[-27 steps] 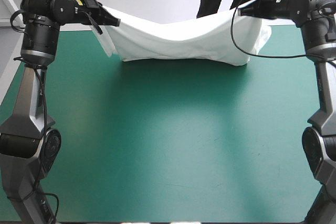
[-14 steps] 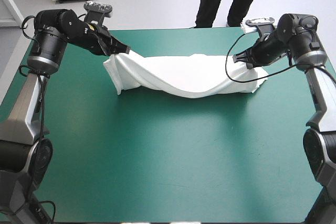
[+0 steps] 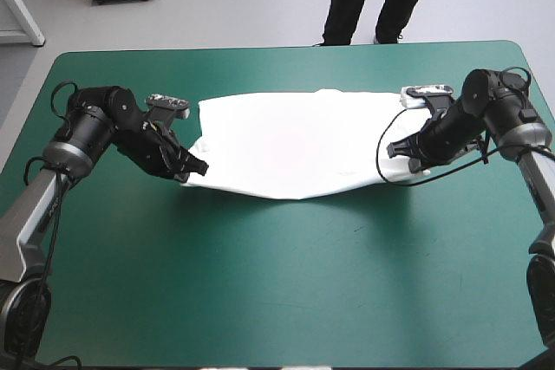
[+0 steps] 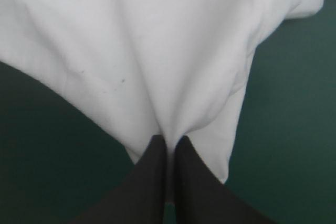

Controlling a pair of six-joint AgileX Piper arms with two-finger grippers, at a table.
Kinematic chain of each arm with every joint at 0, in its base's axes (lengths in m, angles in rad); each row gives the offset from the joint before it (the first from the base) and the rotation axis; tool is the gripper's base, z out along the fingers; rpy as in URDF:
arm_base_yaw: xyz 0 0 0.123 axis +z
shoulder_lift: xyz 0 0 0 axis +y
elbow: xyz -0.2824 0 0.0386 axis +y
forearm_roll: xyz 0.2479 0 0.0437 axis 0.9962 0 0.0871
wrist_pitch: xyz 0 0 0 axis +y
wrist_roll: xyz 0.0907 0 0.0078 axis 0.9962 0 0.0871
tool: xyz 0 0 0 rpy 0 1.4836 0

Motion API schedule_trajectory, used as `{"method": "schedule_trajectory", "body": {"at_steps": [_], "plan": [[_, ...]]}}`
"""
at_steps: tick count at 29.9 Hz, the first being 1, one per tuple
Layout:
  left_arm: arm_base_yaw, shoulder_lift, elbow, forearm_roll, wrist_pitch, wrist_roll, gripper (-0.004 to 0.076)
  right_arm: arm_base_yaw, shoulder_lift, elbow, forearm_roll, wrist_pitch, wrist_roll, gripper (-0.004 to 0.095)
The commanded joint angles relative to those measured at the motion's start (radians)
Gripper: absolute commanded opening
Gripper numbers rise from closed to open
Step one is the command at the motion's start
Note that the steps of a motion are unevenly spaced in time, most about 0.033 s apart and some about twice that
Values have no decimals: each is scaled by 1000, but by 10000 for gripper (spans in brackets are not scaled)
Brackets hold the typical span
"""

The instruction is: Fold the cloth

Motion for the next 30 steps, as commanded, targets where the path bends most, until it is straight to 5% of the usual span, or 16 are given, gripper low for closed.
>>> {"method": "schedule_trajectory", "body": {"at_steps": [1,19,22,27,30], "plan": [[-3,-91,80,-27,47,8,-22,-9,-82,85,8,15,-15,-17],[-5,-159,338,-20,45,43,-7,-9,-95,292,-5,19,-58,-14],[-5,-164,338,-15,45,49,95,-9,-96,290,-5,19,-66,39],[-5,-207,338,-15,45,44,375,-9,-142,283,-2,19,-54,238],[-5,-271,335,-15,45,14,452,-9,-194,283,-2,19,-43,372]]}}
